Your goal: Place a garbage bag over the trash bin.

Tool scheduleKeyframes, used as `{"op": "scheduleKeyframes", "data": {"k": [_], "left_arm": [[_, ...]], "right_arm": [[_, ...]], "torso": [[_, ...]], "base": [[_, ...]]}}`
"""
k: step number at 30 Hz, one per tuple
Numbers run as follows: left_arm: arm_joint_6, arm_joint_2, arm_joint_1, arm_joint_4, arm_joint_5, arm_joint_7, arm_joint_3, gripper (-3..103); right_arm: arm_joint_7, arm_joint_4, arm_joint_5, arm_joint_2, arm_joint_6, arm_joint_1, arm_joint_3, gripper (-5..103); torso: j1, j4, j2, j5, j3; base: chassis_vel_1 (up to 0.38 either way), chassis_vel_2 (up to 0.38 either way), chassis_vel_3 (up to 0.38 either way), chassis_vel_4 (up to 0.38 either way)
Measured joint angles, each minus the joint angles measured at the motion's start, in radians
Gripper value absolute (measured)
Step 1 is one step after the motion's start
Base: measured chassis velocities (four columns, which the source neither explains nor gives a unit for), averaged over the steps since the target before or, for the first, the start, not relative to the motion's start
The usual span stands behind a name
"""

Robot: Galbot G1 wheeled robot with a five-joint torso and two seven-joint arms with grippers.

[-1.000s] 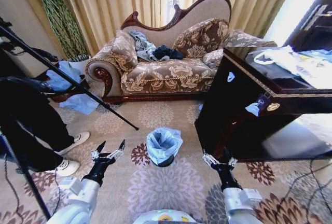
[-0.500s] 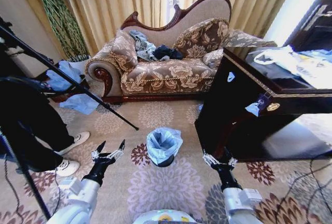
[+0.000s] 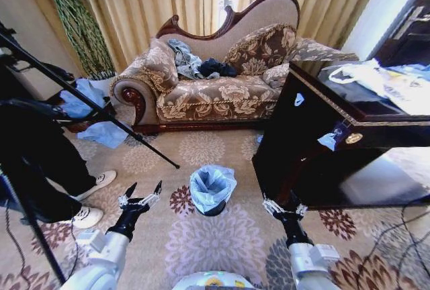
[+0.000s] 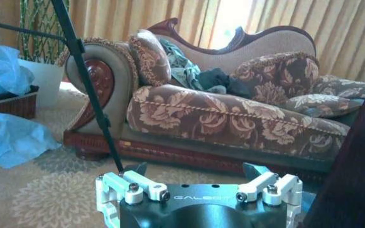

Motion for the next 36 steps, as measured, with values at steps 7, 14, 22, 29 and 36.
{"op": "scheduleKeyframes", "data": {"k": [7,14,22,29,36], "left_arm": [[0.000,0.000,0.000,0.000,0.000,0.000,0.000,100],[0.000,0.000,0.000,0.000,0.000,0.000,0.000,100],[0.000,0.000,0.000,0.000,0.000,0.000,0.000,100],[0.000,0.000,0.000,0.000,0.000,0.000,0.000,100],[0.000,0.000,0.000,0.000,0.000,0.000,0.000,100]], "right_arm": [[0.000,0.000,0.000,0.000,0.000,0.000,0.000,100],[0.000,0.000,0.000,0.000,0.000,0.000,0.000,100],[0.000,0.000,0.000,0.000,0.000,0.000,0.000,100],[0.000,0.000,0.000,0.000,0.000,0.000,0.000,100],[0.000,0.000,0.000,0.000,0.000,0.000,0.000,100]], "torso": [[0.000,0.0000,0.000,0.0000,0.000],[0.000,0.0000,0.000,0.0000,0.000],[0.000,0.0000,0.000,0.0000,0.000],[0.000,0.0000,0.000,0.0000,0.000],[0.000,0.0000,0.000,0.0000,0.000]], "base": [[0.000,0.000,0.000,0.000],[0.000,0.000,0.000,0.000],[0.000,0.000,0.000,0.000],[0.000,0.000,0.000,0.000],[0.000,0.000,0.000,0.000]]}}
